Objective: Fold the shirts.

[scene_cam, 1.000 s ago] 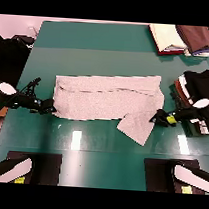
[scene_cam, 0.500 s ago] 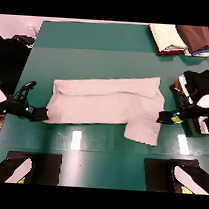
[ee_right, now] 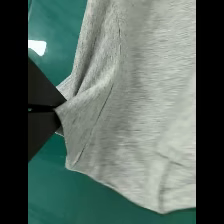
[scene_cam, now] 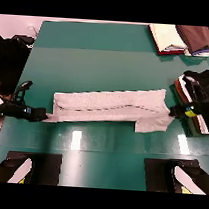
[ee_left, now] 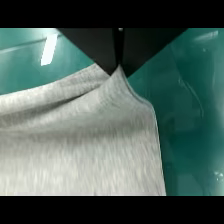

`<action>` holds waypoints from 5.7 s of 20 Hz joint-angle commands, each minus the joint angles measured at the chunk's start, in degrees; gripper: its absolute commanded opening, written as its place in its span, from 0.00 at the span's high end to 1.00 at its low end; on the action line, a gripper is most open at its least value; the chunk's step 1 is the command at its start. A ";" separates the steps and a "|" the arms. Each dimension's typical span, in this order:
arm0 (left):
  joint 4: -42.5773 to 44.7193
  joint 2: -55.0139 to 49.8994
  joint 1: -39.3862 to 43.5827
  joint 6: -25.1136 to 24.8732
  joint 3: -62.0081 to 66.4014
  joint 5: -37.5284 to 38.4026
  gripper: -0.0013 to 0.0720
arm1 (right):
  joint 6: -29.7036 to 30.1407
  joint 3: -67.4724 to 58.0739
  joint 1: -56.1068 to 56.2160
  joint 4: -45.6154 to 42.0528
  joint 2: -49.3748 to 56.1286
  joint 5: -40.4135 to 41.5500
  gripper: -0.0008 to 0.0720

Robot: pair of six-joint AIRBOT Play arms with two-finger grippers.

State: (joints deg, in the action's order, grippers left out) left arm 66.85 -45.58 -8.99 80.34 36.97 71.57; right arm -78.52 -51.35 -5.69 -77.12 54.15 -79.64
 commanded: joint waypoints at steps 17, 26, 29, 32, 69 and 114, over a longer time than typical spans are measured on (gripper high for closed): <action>-11.26 -24.94 -0.11 -3.98 22.47 -8.44 0.42 | 6.08 -20.24 -6.67 11.45 25.90 1.49 0.42; -11.52 -24.96 10.19 -0.59 24.33 -9.60 0.96 | 15.15 -9.16 -24.44 24.59 34.82 3.43 0.19; -11.52 -25.31 16.44 1.84 24.33 -13.14 0.96 | 16.13 -11.82 -20.50 27.80 38.95 3.28 0.21; -11.74 -26.99 22.49 4.85 24.33 -16.61 0.96 | 16.79 -13.38 -15.32 27.96 41.22 3.02 0.41; 5.66 -21.05 8.37 7.69 51.36 -11.19 0.96 | 8.15 -42.99 50.86 39.47 39.74 33.00 0.59; -0.90 -18.58 32.26 6.75 47.71 -15.10 0.96 | 4.02 -40.59 -21.92 25.05 32.00 16.46 0.96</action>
State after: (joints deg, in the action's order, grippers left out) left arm 65.95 -64.16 20.93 86.52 84.71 57.32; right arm -74.43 -91.79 -16.73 -51.46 88.05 -64.20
